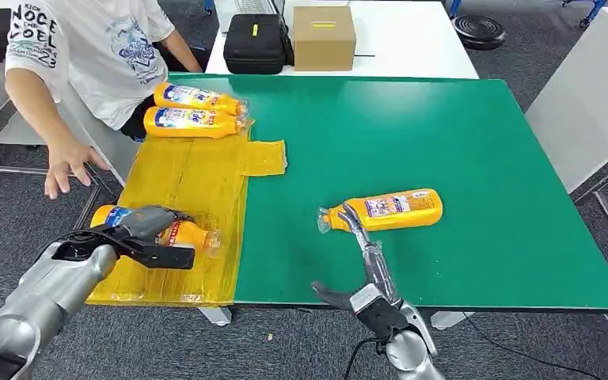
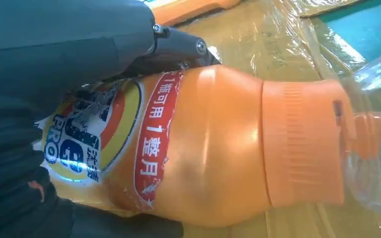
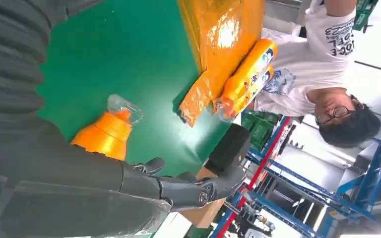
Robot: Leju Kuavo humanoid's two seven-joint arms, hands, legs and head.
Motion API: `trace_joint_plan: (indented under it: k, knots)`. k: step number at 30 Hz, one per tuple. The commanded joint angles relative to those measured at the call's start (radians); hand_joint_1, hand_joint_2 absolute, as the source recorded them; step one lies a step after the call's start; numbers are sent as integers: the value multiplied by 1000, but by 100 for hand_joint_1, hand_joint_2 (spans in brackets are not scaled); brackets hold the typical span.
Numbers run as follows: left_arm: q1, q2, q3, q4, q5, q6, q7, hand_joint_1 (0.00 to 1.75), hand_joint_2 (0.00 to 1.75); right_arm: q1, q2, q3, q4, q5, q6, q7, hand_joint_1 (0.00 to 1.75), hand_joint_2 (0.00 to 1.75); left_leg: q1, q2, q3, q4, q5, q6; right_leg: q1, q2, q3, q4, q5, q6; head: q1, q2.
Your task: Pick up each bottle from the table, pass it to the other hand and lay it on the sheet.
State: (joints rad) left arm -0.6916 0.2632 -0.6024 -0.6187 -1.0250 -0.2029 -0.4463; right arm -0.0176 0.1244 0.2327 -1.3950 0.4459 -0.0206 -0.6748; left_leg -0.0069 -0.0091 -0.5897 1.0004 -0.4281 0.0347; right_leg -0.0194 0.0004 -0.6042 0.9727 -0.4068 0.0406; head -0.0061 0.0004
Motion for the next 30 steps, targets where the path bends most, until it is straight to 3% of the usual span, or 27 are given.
trace_joint_plan:
  k: [1,4,24,30]
  knots:
    - [-1,-36,-82,122,-10,3,19,19,175,-50,-28,17,70,-7,-5,0,0,175,2,2,6,-1,-2,-2,2,1,6,-2,-1,-2,0,0]
    - [11,-35,-79,121,-9,12,23,2,175,-49,-28,17,73,-11,-6,-1,0,175,0,1,5,-2,0,-1,0,1,5,-1,0,-1,0,0]
    - [-4,-21,-73,95,-5,11,19,0,175,-49,-24,16,64,-12,-7,0,0,175,1,2,7,-1,-1,-2,2,1,7,-1,1,-4,0,0]
    - [11,40,-63,4,11,5,-2,0,175,-30,-26,11,62,-11,-7,0,0,175,2,3,7,-1,-1,-2,2,2,7,-1,1,-4,0,0]
